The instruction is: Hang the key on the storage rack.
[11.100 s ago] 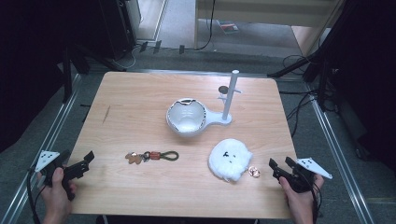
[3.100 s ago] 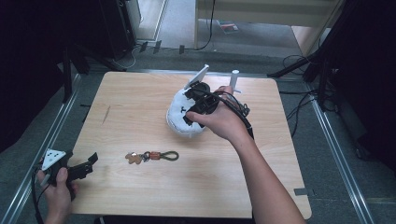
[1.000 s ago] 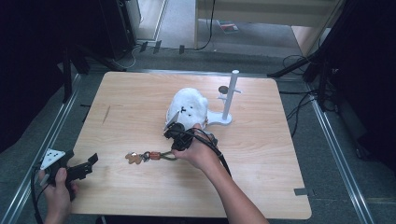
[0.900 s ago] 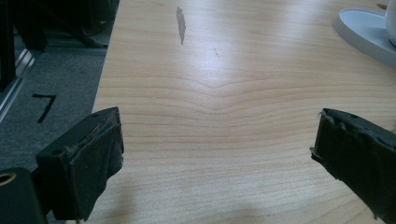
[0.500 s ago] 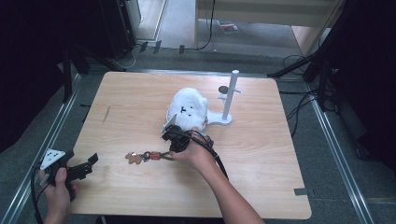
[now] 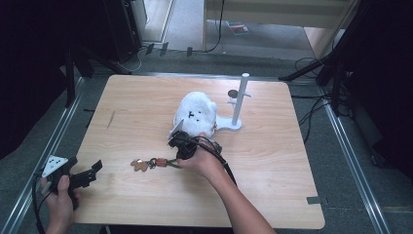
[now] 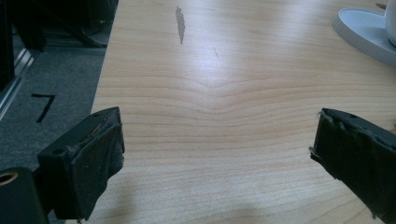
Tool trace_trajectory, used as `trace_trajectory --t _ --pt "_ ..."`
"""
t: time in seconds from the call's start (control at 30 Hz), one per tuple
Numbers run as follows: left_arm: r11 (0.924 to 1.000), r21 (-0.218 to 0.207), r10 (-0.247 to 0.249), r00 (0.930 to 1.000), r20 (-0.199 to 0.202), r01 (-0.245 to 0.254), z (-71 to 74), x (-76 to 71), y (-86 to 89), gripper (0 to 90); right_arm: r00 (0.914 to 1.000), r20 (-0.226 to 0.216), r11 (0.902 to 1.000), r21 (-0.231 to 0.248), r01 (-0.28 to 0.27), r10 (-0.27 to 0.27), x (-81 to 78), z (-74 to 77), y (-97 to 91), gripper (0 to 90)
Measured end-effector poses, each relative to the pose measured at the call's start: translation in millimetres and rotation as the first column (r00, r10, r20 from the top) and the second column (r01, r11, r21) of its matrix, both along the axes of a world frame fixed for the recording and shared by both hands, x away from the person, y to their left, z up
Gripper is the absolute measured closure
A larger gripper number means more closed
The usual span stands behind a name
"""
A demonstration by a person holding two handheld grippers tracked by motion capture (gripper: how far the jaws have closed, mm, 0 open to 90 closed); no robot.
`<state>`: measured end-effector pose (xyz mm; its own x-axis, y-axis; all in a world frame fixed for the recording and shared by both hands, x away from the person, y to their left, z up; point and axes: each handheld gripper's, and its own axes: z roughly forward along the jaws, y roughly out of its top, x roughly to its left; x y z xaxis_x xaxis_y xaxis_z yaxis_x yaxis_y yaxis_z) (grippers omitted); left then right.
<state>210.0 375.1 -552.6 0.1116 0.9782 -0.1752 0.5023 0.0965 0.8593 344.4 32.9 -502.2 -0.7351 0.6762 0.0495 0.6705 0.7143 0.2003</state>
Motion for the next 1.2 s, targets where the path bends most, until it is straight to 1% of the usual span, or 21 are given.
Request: trace_trajectory --t 0.03,0.07,0.13,0.2,0.23,0.27,0.47,0.53,0.6,0.63,0.73,0.8,0.83,0.87,0.9,0.93,1.0,1.03,1.1,1.17,1.2 --pt "1.0000 -0.001 -0.001 1.0000 0.000 0.001 0.0 0.0 -0.2 2.7 0.9999 -0.011 1.0000 0.002 0.007 -0.007 -0.4 0.3 0.5 75.5" --pt "1.0000 -0.001 -0.001 1.0000 -0.001 0.001 0.0 0.1 -0.2 2.7 0.9998 -0.019 1.0000 0.005 -0.006 0.006 -0.1 0.0 0.5 75.4" --pt "1.0000 -0.001 0.000 1.0000 0.000 0.000 0.0 0.0 0.0 2.7 0.9996 -0.026 0.9999 0.009 -0.005 0.005 -0.9 -0.2 1.8 75.4" --pt "1.0000 -0.002 0.000 1.0000 0.000 0.000 0.0 0.0 0.0 2.7 0.9995 -0.029 0.9999 0.004 -0.010 0.010 -1.5 -1.5 3.1 75.5" --pt "1.0000 -0.002 0.000 1.0000 0.000 0.000 0.0 -0.1 0.0 2.7 0.9994 -0.032 0.9999 -0.006 -0.010 0.010 -1.7 -3.1 3.9 75.7" --pt "1.0000 -0.003 -0.001 1.0000 0.000 0.001 0.0 -0.1 0.1 2.8 0.9994 -0.030 0.9997 -0.017 -0.017 0.016 -1.7 -4.6 4.0 75.7" --pt "1.0000 -0.003 0.001 1.0000 0.002 -0.001 -0.1 -0.2 -0.1 2.9 0.9994 -0.030 0.9993 -0.031 -0.021 0.020 -3.7 -5.8 3.1 80.5" --pt "1.0000 0.000 0.000 1.0000 0.001 0.000 0.0 -0.3 -0.1 3.1 0.9993 -0.018 0.9983 -0.047 -0.035 0.034 -5.8 -5.8 3.5 82.9" --pt "1.0000 -0.001 0.001 1.0000 0.002 -0.001 0.0 -0.3 -0.2 3.3 0.9983 0.013 0.9970 -0.054 -0.055 0.056 -9.2 -6.6 4.0 86.4" --pt "1.0000 -0.002 0.002 1.0000 0.002 -0.002 0.0 -0.2 -0.2 3.3 0.9980 0.008 0.9959 -0.065 -0.062 0.063 -10.6 -6.0 3.5 86.8" --pt "1.0000 0.000 0.000 1.0000 0.000 0.000 0.0 -0.1 0.0 3.3 0.9985 0.006 0.9967 -0.062 -0.053 0.054 -10.1 -4.6 -2.8 87.2" --pt "1.0000 0.001 -0.002 1.0000 0.000 0.002 0.0 0.1 -0.3 3.3 0.9988 0.002 0.9975 -0.052 -0.048 0.048 -10.5 0.1 -8.5 87.3" --pt "1.0000 0.002 -0.002 1.0000 -0.001 0.002 0.0 0.2 -0.5 3.3 0.9982 -0.007 0.9976 -0.034 -0.060 0.060 -11.1 5.2 -13.0 87.3" --pt "1.0000 0.004 -0.002 1.0000 -0.002 0.002 0.0 0.4 -0.6 3.3 0.9984 -0.017 0.9984 -0.018 -0.054 0.054 -12.3 9.5 -15.2 87.3" --pt "1.0000 0.005 -0.002 1.0000 -0.004 0.002 0.1 0.4 -0.7 3.3 0.9987 -0.022 0.9990 -0.002 -0.045 0.045 -15.3 17.1 -18.3 87.3" --pt "1.0000 0.007 -0.002 1.0000 -0.006 0.002 0.2 0.3 -0.7 3.3 0.9980 -0.008 0.9980 0.006 -0.063 0.063 -17.1 22.2 -21.1 87.3" --pt "1.0000 0.007 0.001 1.0000 -0.004 -0.001 0.1 0.4 -1.2 3.3 0.9985 0.005 0.9984 0.006 -0.055 0.055 -21.6 35.4 -26.4 87.4" --pt "1.0000 0.009 0.002 1.0000 -0.005 -0.001 0.0 0.4 -1.4 3.5 0.9985 0.008 0.9985 0.009 -0.054 0.054 -22.3 39.2 -28.7 87.4" --pt "0.9999 0.014 0.003 1.0000 -0.006 -0.003 0.3 0.3 -2.0 3.8 0.9992 0.006 0.9992 0.009 -0.039 0.039 -22.8 49.4 -35.5 87.4" --pt "0.9998 0.018 0.003 1.0000 -0.006 -0.003 0.2 0.4 -2.2 3.8 0.9999 0.002 0.9999 0.010 -0.011 0.011 -21.9 59.0 -43.8 87.4" --pt "0.9999 0.015 0.006 1.0000 -0.006 -0.006 0.2 0.5 -2.4 3.8 1.0000 0.005 0.9999 0.014 -0.003 0.003 -21.4 62.1 -47.0 87.4"
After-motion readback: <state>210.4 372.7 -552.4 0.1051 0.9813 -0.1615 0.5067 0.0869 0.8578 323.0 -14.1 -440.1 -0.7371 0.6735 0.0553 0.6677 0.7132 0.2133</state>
